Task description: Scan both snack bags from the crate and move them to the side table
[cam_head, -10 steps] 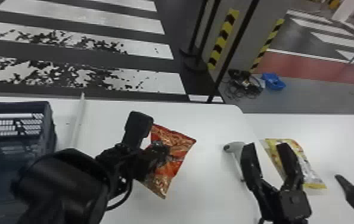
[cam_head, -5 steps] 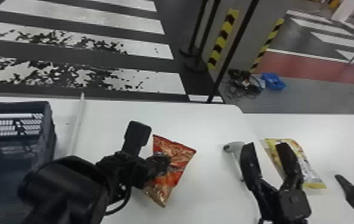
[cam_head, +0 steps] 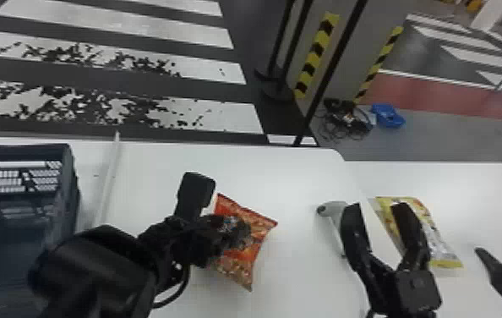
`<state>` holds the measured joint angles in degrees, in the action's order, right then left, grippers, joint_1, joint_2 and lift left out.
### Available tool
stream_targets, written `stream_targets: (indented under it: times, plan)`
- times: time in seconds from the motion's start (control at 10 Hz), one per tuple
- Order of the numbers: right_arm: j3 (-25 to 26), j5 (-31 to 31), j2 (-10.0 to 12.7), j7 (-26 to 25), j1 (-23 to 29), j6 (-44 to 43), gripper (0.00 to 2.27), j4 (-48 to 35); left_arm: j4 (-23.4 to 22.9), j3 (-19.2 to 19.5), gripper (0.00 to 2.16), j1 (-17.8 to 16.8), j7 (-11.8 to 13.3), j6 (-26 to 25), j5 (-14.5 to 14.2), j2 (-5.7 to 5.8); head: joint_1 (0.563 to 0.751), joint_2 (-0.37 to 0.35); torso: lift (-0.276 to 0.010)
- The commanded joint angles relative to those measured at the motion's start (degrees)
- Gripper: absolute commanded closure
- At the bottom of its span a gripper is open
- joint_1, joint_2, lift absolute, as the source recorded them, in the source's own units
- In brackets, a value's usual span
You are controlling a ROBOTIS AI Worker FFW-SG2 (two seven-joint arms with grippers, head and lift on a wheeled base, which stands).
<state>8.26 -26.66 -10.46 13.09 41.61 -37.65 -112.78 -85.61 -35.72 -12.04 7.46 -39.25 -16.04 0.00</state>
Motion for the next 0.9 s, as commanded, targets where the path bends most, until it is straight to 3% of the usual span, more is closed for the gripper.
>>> stream_targets:
  times: [0.0,0.4,0.5,0.7,0.8]
  plan:
    - [0.0,0.0,0.0,0.0,0.3,-0.2,0.12,-0.2,-1.1,-0.1,0.03,0.8,0.1,-0.3,-0.2,-0.15,0.695,-0.350,-0.095]
    - [0.1,0.0,0.0,0.0,0.7,-1.4,0.12,-0.3,-11.7,2.1,0.03,4.0,-1.0,-6.4,2.1,-0.15,0.695,-0.350,-0.095]
    - [0.2,-0.1,0.0,0.0,0.7,-1.2,0.12,-0.3,-16.3,3.7,0.03,5.5,-1.2,-9.4,3.6,-0.15,0.695,-0.350,-0.095]
    - [0.7,0.1,-0.2,0.0,0.6,-1.1,0.12,-0.2,-27.3,9.1,0.03,9.8,-1.8,-10.3,3.4,-0.15,0.695,-0.350,-0.095]
    - [0.4,1.7,0.0,-0.7,0.2,0.0,0.12,0.0,-32.9,9.6,0.11,12.0,-4.1,-10.8,5.6,-0.15,0.695,-0.350,-0.095]
